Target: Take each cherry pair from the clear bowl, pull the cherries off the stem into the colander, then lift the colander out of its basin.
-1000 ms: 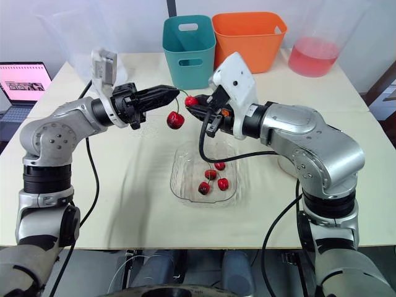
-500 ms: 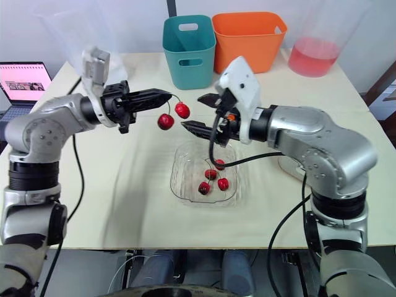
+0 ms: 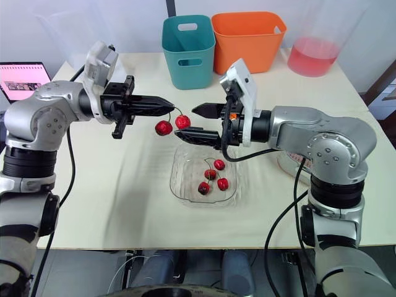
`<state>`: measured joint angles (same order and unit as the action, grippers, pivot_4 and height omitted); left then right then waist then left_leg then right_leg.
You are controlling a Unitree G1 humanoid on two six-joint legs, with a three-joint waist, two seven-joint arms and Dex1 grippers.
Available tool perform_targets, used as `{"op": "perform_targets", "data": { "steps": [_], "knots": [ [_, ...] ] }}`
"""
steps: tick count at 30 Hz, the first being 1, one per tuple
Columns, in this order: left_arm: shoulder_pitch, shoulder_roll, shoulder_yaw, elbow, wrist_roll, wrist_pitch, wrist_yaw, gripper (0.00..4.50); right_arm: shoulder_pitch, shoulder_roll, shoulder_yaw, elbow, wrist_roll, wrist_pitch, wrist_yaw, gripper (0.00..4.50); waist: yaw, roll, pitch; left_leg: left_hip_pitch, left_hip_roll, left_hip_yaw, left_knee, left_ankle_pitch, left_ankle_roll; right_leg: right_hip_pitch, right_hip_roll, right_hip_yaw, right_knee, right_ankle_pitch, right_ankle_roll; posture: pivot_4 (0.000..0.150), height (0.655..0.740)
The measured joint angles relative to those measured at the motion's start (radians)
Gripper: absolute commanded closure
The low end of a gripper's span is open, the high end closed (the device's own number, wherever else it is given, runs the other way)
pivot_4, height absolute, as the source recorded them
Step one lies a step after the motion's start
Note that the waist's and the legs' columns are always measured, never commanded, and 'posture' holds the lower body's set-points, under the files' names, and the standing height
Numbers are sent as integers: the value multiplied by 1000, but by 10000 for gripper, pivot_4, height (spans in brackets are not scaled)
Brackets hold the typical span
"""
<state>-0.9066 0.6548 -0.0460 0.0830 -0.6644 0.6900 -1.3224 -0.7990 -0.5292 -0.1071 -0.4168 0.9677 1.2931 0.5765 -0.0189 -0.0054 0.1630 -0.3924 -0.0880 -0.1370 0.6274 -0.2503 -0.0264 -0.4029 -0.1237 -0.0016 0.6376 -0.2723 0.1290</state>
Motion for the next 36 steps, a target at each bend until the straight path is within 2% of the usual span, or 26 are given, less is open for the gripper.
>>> {"op": "perform_targets", "data": {
  "steps": [10, 13, 19, 36],
  "knots": [
    [0, -11, 0, -1, 5, -2, -5, 45000, 13, 33, 30, 11, -2, -15, -22, 412, -1, 0, 0, 0, 0, 0, 0, 0, 0, 0, 0, 0, 1, 0, 0, 1500, 7400],
    [0, -12, -1, -2, 19, -10, -8, 45000, 13, 44, 41, 19, -3, -24, -31, 8101, -1, 0, 0, 0, 0, 0, 0, 0, 0, 0, 0, 0, 1, 0, 0, 1500, 7400],
    [0, -22, -1, -3, 23, -9, -8, 45000, 15, 54, 50, 29, -3, -34, -52, 36318, -1, 0, 0, 0, 0, 0, 0, 0, 0, 0, 0, 0, 1, 0, 0, 1500, 7400],
    [-39, -48, -11, 24, 23, 26, -3, 45000, 63, -34, 126, -12, -70, -141, -1, 36318, -3, 0, 0, 0, -1, 0, 1, 0, 0, -1, 1, 0, 2, 0, 0, 1500, 7400]
  ]
}}
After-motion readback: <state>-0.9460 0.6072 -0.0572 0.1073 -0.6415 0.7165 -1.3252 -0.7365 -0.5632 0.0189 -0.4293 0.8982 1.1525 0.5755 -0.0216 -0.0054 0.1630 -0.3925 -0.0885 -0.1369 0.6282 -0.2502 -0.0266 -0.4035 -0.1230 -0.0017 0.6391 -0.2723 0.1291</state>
